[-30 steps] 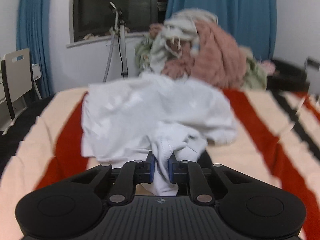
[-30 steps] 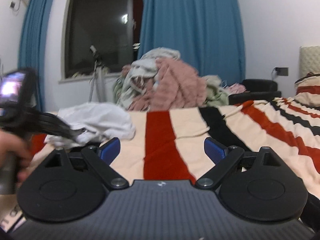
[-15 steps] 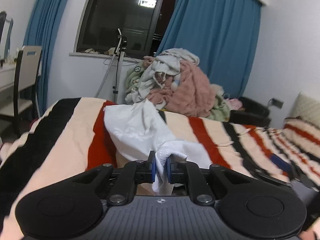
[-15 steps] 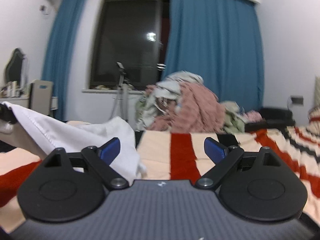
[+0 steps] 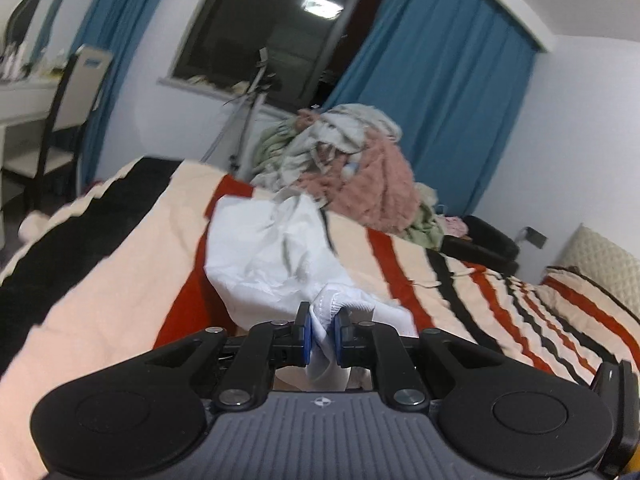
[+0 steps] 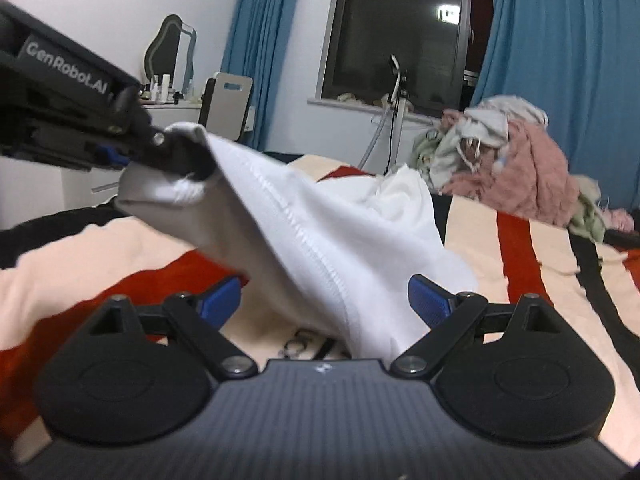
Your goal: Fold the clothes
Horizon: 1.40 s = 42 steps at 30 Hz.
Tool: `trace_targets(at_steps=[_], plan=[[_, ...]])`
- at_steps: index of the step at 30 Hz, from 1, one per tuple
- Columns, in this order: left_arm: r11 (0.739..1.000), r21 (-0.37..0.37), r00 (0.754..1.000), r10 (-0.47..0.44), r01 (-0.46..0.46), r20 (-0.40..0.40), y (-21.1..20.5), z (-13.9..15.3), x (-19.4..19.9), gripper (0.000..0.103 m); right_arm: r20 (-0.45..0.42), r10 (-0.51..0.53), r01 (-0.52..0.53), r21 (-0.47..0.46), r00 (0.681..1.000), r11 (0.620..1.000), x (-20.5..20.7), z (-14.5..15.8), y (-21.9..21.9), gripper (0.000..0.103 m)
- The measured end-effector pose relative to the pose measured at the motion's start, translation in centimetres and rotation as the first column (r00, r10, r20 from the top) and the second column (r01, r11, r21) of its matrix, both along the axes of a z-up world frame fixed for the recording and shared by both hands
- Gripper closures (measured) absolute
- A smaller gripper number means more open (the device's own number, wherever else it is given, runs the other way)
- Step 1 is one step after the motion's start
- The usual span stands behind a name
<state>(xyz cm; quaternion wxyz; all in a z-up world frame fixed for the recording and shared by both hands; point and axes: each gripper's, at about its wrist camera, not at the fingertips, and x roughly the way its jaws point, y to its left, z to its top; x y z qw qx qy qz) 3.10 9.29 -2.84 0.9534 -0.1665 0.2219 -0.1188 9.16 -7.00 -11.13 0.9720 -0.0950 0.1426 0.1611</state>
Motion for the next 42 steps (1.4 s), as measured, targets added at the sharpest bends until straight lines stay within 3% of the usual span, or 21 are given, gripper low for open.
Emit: trace_targets(at_steps=[2,9,16,22,26,29,32,35,37,39,41,42], plan=[[1.0,-0.024,1.0,0.002,-0.003,-0.03,0.4,-0.7,0.6,0.092,0.003,-0.035,0.035,0.02,0.999,0.999,1.4,-0.1,-0.1,0.011],[1.0,0.003,0.999,-0.017,0.017,-0.029,-1.0,-1.5,2.1,0.091,-0.018,-0.101,0.102,0.09,0.995,0.991,4.1,-0.6,-1.7,0.011],[0.997,0.035,0.998,-0.064,0.064,-0.002,-2.9,-1.4,2.6,0.091,-0.047,-0.23,0.235,0.236,0.972,0.943,4.8,0.9,-6.4,0.011],[0.997,0.032,0.997,-0.067,0.066,0.048,-3.4,-0.8,1.6,0.092,-0.111,-0.27,0.284,0.137,0.956,0.949,6.2,-0.2,-7.3,0.011],[0.999,0.003,0.997,-0.039,0.039,0.072,-2.5,-0.3,1.1,0.092,-0.221,-0.277,0.309,0.12,0.935,0.944,6.3,-1.5,-7.8,0.011],[0.998,-0.038,0.997,-0.041,0.044,0.072,-1.8,-0.2,0.8,0.092,-0.195,-0.331,0.355,0.106,0.923,0.929,4.9,-0.8,-8.3,0.011],[0.998,-0.039,0.993,-0.045,0.049,0.106,-1.7,0.2,0.2,0.092,0.005,-0.405,0.401,0.113,0.915,0.909,2.4,1.8,-8.9,0.011],[0.996,-0.052,0.989,-0.062,0.07,0.137,-1.6,0.6,-0.6,0.093,0.249,-0.449,0.417,0.172,0.858,0.892,-0.8,4.5,-9.5,0.011],[0.995,-0.056,0.984,-0.072,0.082,0.161,-1.8,0.9,-1.2,0.093,0.322,-0.441,0.398,0.193,0.838,0.897,-2.1,5.6,-9.7,0.011],[0.995,-0.071,0.981,-0.06,0.074,0.184,-1.7,1.1,-1.8,0.093,0.335,-0.447,0.422,0.148,0.83,0.894,-2.2,5.8,-9.4,0.011],[0.994,-0.092,0.979,-0.035,0.054,0.201,-1.3,1.3,-2.3,0.093,0.253,-0.456,0.445,0.103,0.853,0.89,-1.2,4.9,-9.5,0.011],[0.993,-0.109,0.98,-0.016,0.038,0.199,-0.9,1.3,-2.3,0.093,0.168,-0.46,0.451,0.091,0.872,0.888,-0.2,4.1,-9.9,0.011]])
